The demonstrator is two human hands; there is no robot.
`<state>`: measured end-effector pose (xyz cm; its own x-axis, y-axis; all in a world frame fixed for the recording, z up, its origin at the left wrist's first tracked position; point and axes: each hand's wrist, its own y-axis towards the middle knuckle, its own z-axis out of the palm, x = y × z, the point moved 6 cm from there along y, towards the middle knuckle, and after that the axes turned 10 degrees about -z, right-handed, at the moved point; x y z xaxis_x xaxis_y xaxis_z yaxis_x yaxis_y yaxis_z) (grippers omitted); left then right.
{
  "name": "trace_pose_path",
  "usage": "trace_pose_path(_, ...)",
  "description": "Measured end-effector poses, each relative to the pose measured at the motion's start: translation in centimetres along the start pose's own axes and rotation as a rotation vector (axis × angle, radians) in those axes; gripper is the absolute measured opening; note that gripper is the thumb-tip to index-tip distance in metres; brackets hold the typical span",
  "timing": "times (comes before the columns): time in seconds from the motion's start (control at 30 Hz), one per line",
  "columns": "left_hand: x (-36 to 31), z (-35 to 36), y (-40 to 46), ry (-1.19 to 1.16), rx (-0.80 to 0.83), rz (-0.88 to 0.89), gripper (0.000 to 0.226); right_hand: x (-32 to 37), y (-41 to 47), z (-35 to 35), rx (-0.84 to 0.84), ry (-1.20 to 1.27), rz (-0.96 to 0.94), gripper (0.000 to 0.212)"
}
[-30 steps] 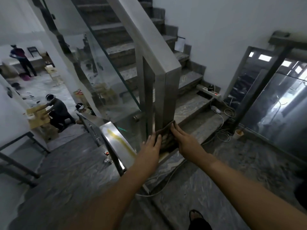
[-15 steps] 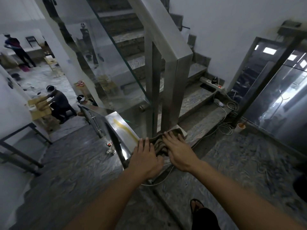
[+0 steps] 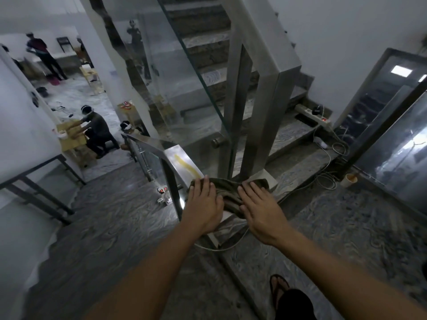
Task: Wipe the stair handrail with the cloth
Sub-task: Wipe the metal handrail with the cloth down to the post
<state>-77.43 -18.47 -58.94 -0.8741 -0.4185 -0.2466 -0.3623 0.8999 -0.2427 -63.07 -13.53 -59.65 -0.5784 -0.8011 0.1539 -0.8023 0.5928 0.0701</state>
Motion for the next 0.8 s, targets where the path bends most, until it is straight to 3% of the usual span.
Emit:
trace_pose_path(0.33, 5.5, -1.9, 5.5, 0.071, -0.012, -0.016, 0.049, 6.0, 1.4, -0.4, 0.108, -0.08, -0.177, 0.053)
trace_pose_path(0.63, 7.0, -3.4, 9.0, 0.141, 0.024, 0.039, 0.052, 8.3, 4.8, 0.9, 0.134, 0.165, -0.173, 0.113)
trace_pose_path(0.8, 8.2, -4.2, 11.0, 0.179, -0.007, 0.064, 0.051, 8.9, 7.2, 1.3, 0.151, 0.164, -0.103, 0.097)
